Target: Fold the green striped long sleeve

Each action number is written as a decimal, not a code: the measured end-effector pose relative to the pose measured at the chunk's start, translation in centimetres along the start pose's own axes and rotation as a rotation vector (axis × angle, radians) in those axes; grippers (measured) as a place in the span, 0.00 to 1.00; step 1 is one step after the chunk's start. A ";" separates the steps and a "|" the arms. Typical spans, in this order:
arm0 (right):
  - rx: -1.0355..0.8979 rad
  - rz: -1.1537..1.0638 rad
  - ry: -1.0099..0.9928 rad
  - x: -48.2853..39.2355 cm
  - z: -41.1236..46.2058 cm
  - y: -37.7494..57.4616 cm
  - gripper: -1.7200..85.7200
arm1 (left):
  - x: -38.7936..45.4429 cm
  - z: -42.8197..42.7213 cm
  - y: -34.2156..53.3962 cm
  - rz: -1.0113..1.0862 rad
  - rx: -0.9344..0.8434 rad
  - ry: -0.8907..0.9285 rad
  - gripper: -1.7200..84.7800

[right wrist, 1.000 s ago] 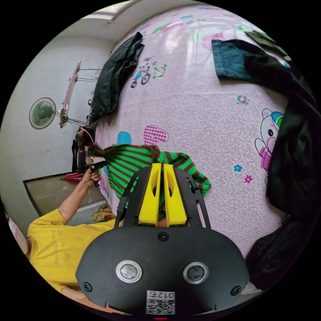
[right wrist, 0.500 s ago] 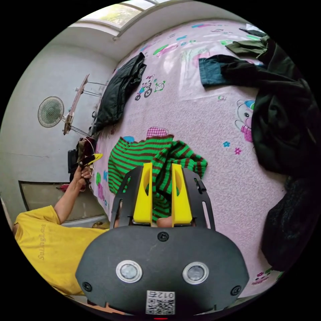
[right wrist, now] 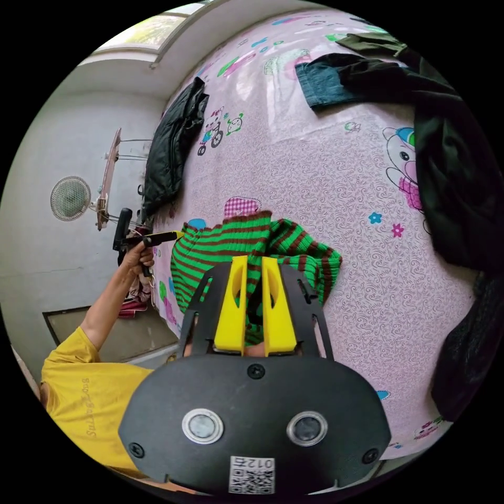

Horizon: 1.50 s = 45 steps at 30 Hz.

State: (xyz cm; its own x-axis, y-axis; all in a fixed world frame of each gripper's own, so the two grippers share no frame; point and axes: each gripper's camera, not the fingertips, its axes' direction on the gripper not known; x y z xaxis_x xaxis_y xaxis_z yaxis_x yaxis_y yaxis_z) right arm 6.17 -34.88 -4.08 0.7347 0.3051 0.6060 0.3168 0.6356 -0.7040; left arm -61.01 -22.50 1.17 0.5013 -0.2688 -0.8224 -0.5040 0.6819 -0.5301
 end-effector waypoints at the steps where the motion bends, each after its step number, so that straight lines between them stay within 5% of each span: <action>1: 0.022 -0.015 0.019 -0.3 -0.5 -0.1 0.04 | 0.1 -0.2 0.1 0.007 0.021 0.002 0.03; 5: 0.125 -0.147 0.057 -2.5 -3.6 -1.8 0.03 | -0.7 -2.7 1.7 0.010 0.212 0.085 0.02; 11: -0.112 -0.169 0.328 -2.3 0.4 -3.4 0.03 | -4.4 -0.1 3.8 -0.131 0.197 0.133 0.03; 17: 0.149 -0.089 0.198 -1.6 -5.8 -0.1 0.05 | -7.4 -3.3 7.8 -0.238 0.444 0.278 0.05; 26: 0.101 0.017 -0.029 1.8 -5.6 4.6 0.09 | -7.9 -0.1 11.6 -0.210 0.314 0.333 0.06; 45: 0.071 0.027 -0.116 3.2 -5.9 5.6 0.04 | -6.6 5.4 8.3 -0.117 0.245 0.286 0.03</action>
State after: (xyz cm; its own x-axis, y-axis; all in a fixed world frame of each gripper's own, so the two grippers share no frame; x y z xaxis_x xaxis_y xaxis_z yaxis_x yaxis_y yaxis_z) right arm 13.83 -34.50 -8.25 0.6667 0.3999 0.6290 0.2517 0.6736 -0.6950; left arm -64.67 -11.38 3.38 0.3120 -0.5096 -0.8018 -0.2546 0.7682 -0.5874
